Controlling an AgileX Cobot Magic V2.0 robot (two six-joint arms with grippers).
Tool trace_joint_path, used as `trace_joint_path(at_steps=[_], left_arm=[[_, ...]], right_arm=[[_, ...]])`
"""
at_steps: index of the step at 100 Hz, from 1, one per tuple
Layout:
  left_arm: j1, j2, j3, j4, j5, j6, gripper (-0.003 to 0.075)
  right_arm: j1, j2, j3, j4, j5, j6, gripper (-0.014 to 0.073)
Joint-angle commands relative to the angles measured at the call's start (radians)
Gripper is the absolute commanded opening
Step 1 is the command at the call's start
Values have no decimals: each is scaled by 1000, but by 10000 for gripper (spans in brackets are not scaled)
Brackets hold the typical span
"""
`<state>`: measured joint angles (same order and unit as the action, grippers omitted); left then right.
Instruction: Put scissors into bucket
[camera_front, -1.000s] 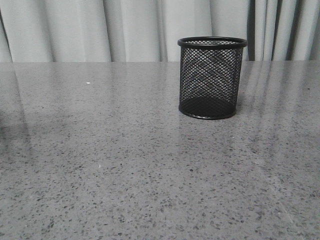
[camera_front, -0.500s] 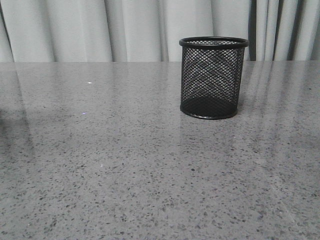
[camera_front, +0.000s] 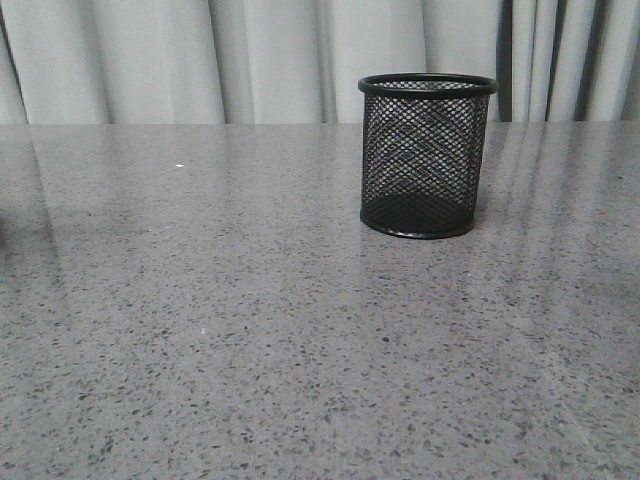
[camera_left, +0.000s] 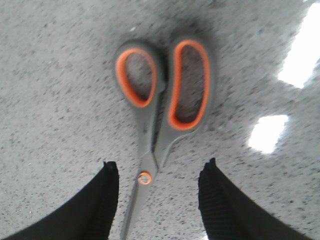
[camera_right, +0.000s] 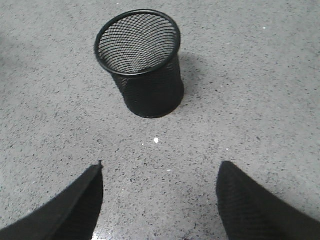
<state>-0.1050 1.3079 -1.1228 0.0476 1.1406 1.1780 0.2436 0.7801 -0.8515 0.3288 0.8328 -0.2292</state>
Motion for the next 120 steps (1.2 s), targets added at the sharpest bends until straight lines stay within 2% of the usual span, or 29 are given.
trace_joint_path(at_steps=[1,28,44,83,120], left_arm=[[21,7,-40,-17,-12,21,330],[27,91,-42,-8,-11,48,448],[27,135,-42,-8,-20,104,447],[83,203,-42,1,-57,111,447],[84,288,-42,-48,-84,161,447]], right_arm=[[15,0,-33,-1,-42,-11,437],[40,0,-33,-4,-40,-11,437],[50,0,-33,-5,-34,-11,437],[50,1,-33,-5,-32,-11,437],[50,1,-33,-5,-32,-11,437]])
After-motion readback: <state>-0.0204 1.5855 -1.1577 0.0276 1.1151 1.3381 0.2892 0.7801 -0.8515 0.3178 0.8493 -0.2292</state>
